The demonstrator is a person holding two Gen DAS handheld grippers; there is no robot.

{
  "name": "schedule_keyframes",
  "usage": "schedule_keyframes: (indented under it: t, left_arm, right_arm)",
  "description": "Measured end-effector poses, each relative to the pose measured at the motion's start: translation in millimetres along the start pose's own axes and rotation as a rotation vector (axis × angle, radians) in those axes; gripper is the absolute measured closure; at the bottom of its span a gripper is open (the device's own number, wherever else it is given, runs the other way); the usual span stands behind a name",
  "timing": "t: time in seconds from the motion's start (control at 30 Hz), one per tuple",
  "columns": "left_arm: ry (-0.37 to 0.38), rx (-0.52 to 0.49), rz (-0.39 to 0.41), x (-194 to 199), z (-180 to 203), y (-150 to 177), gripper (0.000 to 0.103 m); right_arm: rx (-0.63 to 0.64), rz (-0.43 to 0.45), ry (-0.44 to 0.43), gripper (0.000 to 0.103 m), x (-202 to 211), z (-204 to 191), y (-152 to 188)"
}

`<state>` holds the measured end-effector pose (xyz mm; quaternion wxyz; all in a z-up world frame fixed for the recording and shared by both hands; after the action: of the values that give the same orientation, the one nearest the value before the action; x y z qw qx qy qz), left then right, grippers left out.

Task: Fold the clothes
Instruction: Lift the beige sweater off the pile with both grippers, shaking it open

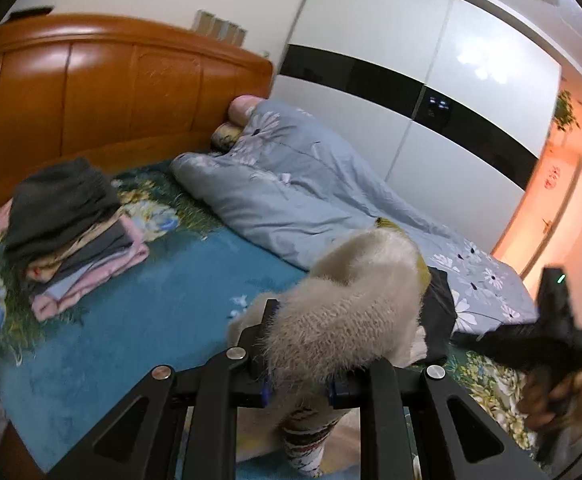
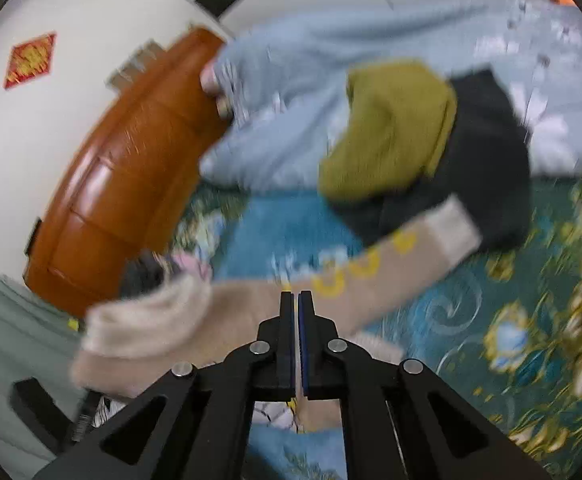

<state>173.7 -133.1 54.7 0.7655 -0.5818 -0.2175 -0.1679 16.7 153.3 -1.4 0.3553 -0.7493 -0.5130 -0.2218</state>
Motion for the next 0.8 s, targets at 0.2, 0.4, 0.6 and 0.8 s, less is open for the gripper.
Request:
schedule_keyframes:
  t: [0.2,0.4,0.6,0.8]
  left_arm:
    - [-0.078,0.146,-0.041,-12,-55,17,0.084]
    - [-0.126,0.236,-0.076,-33,-98,34,0.084]
    - [-0.153,0.325,-0.105,-56,-132,47,0.083]
    - [-0.149,0.395,-0.132,-77,-151,61,0.082]
  right_arm:
    - [0.031,-0.157,0.035,0.068,-68,-1,25]
    - [0.175,-0.185,0.03,0.049,-114,-28,21]
    - [0.41,-0.254,0.082,0.042,-176,-67,23]
    - [0.681,-0.319,0.226,0.042,-239,-84,36]
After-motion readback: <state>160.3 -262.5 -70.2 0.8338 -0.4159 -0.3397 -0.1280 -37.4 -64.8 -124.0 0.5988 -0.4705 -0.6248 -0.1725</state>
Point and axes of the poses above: each gripper's, at about its wrist camera, not at the fingertips, and x roughly against the way its jaws point, z to its right, y to its underside, the point moved 2 cm from there along -x, roughly the way its jaws point, and after that the axes turned 7 degrees about -x, right-handed, at the moved point
